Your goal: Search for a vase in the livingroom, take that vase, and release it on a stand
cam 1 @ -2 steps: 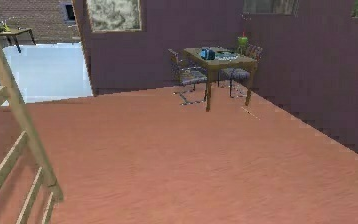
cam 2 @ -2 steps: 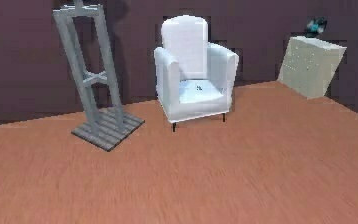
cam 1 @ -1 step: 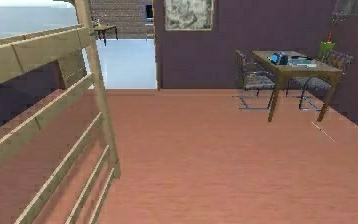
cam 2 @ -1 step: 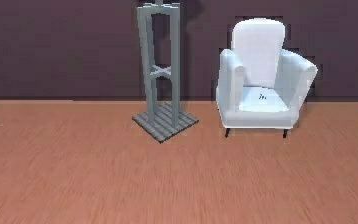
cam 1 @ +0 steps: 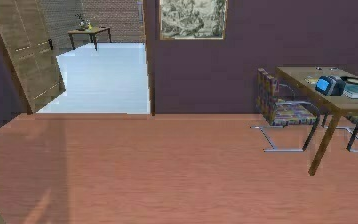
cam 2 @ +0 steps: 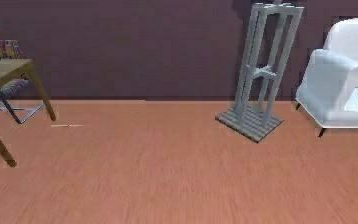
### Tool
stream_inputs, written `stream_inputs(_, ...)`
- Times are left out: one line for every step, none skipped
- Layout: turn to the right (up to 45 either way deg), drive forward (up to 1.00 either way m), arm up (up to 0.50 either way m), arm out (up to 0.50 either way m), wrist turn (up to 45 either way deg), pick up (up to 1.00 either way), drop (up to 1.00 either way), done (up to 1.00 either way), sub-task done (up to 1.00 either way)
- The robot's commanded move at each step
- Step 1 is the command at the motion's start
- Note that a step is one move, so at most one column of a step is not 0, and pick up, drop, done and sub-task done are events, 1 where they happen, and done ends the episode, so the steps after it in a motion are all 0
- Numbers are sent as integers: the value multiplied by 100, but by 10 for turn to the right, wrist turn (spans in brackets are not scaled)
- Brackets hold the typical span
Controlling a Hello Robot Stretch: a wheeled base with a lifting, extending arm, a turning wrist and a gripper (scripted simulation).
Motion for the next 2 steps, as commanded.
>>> stream_inputs(0,65,0,0,0,0,0,0,0)
stream_inputs(-270,0,0,0,0,0,0,0,0)
